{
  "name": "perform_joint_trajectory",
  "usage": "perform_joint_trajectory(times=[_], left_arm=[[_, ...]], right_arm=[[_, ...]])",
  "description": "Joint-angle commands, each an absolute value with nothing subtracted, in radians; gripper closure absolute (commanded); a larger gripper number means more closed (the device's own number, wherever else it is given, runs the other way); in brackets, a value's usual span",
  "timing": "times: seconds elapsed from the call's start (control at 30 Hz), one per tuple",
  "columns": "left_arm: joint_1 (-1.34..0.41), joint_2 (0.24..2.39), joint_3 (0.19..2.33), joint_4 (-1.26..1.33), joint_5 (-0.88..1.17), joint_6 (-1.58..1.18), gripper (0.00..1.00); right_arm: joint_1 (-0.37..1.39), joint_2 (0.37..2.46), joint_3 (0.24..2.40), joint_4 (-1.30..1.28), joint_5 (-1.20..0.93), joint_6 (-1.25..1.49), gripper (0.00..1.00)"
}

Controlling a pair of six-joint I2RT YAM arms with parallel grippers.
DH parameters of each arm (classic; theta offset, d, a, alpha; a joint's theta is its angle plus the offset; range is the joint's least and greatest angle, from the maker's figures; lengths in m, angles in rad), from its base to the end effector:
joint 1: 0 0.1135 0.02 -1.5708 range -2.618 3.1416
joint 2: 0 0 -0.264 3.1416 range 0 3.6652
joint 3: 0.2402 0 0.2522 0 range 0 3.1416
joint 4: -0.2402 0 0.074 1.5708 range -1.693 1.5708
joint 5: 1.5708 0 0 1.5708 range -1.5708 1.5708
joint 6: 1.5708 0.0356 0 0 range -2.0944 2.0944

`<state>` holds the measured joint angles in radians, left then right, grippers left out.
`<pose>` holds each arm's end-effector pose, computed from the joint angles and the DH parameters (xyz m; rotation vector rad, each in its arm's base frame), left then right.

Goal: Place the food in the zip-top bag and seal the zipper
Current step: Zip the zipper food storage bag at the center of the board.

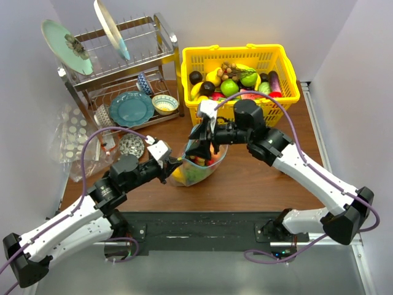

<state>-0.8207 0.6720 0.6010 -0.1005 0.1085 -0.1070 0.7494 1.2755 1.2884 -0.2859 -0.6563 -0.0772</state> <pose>0.1129 -0.1268 0.3017 0.7072 1.6609 -0.7667 0.1944 0.2106 0.4017 -1.1871 1.5108 1.0633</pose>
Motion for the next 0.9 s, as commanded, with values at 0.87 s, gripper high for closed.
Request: perform_joint_trajectory(times=[0.87], left_arm=[[-0.825,0.667,0.713,-0.104,0.150,-0.064,1.00]], right_arm=[[0.876,1.408,1.391,-0.489,-0.666,-0.591,0.63]])
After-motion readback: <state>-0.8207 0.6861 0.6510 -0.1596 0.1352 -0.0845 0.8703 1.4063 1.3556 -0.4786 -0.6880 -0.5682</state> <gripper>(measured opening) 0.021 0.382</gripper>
